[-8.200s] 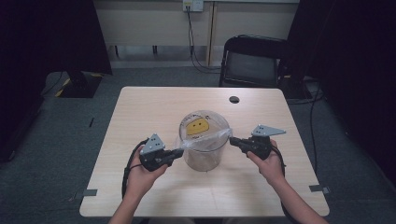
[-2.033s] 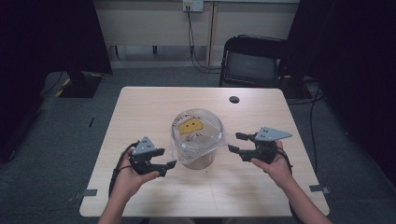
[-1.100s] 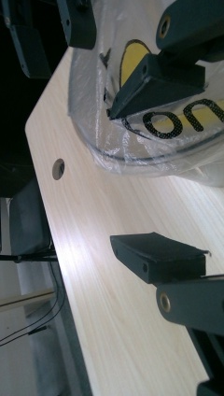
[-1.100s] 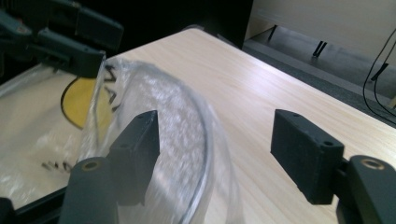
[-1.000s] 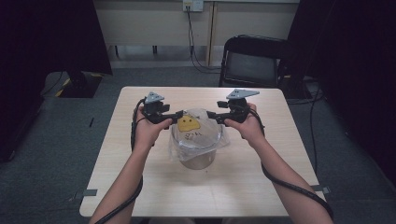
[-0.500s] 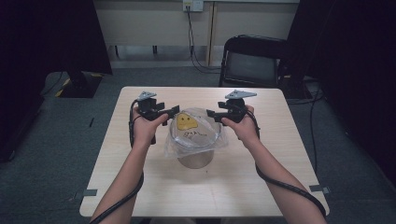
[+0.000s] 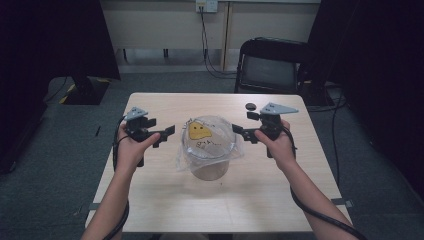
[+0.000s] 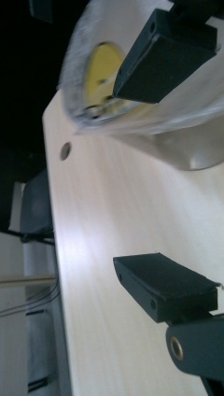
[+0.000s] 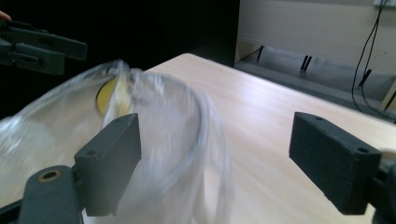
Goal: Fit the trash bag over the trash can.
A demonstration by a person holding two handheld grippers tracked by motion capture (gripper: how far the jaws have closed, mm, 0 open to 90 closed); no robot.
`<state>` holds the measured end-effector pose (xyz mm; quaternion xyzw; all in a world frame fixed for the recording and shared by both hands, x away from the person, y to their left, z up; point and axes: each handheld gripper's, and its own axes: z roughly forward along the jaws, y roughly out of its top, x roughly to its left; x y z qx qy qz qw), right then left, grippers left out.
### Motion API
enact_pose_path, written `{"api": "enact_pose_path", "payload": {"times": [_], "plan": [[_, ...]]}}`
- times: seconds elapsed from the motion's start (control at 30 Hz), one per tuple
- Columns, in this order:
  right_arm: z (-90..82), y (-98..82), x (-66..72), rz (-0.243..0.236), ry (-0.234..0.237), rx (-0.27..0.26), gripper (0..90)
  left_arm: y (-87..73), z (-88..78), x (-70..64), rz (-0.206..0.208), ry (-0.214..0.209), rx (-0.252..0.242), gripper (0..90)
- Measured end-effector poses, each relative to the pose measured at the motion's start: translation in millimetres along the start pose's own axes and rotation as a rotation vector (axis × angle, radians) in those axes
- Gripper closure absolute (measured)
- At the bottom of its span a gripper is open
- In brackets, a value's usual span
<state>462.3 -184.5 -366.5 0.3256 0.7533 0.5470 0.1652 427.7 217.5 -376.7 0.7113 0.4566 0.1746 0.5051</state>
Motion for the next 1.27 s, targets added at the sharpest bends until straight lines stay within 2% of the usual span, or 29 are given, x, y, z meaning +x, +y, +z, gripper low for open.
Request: {"api": "enact_pose_path", "payload": {"times": [0.07,0.17,0.23,0.37,0.47,0.57,0.7,0.77,0.83,0.9,1.0,1.03,1.1,1.2,1.27], "plan": [[-13.2,-13.8,-1.8,0.010,0.006,-0.002,16.2,-13.6,-6.8,0.1,0.004,-0.002,0.024,15.6],[-29.4,-39.3,-5.3,0.008,0.008,0.039,16.2,-34.6,-12.5,-0.4,0.030,-0.012,0.055,15.6],[-36.6,-57.7,-7.7,0.008,0.004,0.081,16.2,-48.4,-12.7,-0.5,0.042,-0.032,0.081,15.6],[-46.7,-92.6,-11.9,0.011,-0.010,0.147,16.3,-74.9,-9.0,-2.4,0.061,-0.039,0.121,15.6],[-52.3,-110.5,-13.8,0.019,-0.013,0.173,16.2,-89.1,-5.3,-4.3,0.079,-0.054,0.131,15.7],[-55.9,-120.8,-15.4,0.011,-0.013,0.186,16.3,-99.4,-1.9,-4.2,0.111,-0.058,0.172,15.8],[-62.1,-129.8,-16.2,0.001,-0.008,0.208,16.3,-107.6,-2.3,-7.2,0.138,-0.057,0.200,15.7],[-66.9,-134.0,-16.6,-0.025,-0.015,0.230,16.3,-109.6,-3.2,-9.2,0.162,-0.056,0.214,15.8],[-70.9,-139.1,-17.9,-0.030,-0.012,0.250,16.3,-113.7,-3.5,-8.8,0.154,-0.060,0.214,15.7],[-73.9,-142.4,-19.1,-0.034,-0.015,0.271,16.3,-119.1,-4.3,-5.4,0.159,-0.060,0.237,15.8],[-78.6,-148.2,-21.6,-0.057,-0.021,0.303,16.3,-127.4,-5.1,0.8,0.189,-0.047,0.262,16.4],[-79.3,-151.5,-22.9,-0.043,-0.025,0.312,16.3,-129.0,-5.0,1.8,0.193,-0.043,0.276,16.1],[-78.8,-158.0,-24.6,-0.034,-0.033,0.326,16.3,-130.9,-3.6,1.2,0.194,-0.046,0.296,16.0],[-76.7,-163.1,-25.0,-0.053,-0.048,0.353,16.4,-131.7,-1.8,-0.3,0.210,-0.055,0.301,16.7],[-76.0,-163.2,-25.5,-0.046,-0.051,0.345,16.4,-132.8,-1.2,-1.4,0.198,-0.069,0.307,16.1]]}}
